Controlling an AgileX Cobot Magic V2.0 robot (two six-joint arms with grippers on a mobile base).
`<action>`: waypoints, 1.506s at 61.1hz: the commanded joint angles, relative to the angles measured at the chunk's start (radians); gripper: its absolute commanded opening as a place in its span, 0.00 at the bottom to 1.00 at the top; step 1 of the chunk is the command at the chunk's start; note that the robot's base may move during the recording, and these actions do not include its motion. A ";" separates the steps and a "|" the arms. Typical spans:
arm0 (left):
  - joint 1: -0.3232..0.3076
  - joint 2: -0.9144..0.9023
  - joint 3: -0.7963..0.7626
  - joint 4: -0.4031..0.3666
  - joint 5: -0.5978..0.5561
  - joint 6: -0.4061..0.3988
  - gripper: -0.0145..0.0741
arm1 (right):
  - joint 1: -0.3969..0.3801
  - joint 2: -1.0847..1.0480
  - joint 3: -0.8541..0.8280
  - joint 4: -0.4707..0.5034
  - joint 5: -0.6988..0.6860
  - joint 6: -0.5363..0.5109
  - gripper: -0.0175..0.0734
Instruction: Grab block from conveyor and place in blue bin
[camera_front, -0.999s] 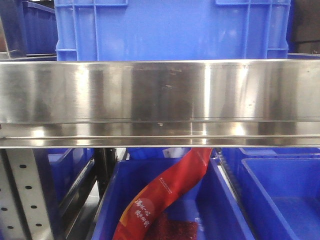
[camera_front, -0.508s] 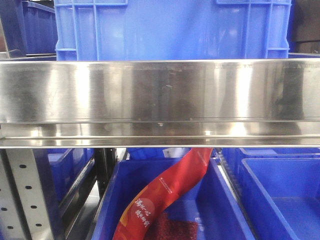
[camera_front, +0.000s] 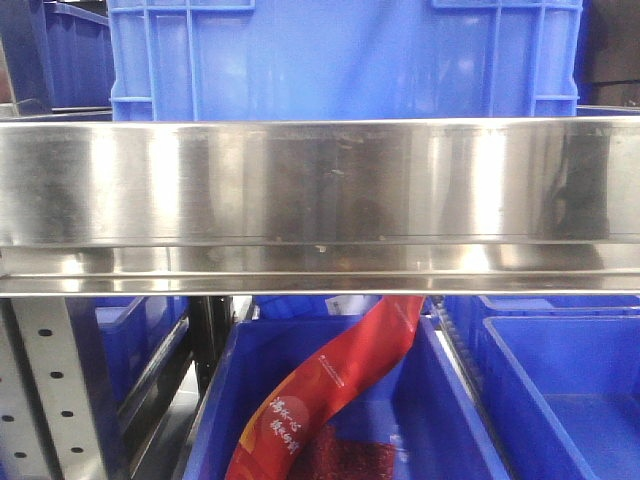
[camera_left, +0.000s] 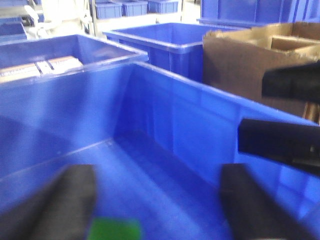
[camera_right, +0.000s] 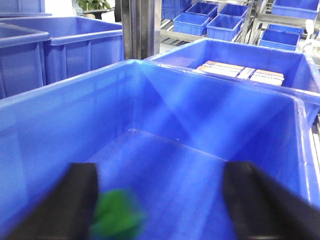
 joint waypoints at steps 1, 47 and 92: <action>-0.006 -0.019 -0.011 -0.009 -0.017 0.001 0.31 | 0.003 -0.025 -0.011 0.001 0.015 -0.002 0.45; 0.005 -0.406 0.324 -0.055 -0.081 0.001 0.04 | -0.032 -0.415 0.236 0.006 0.115 -0.002 0.01; 0.005 -0.890 0.857 -0.150 -0.085 0.001 0.04 | -0.032 -1.100 0.815 0.006 0.116 -0.002 0.01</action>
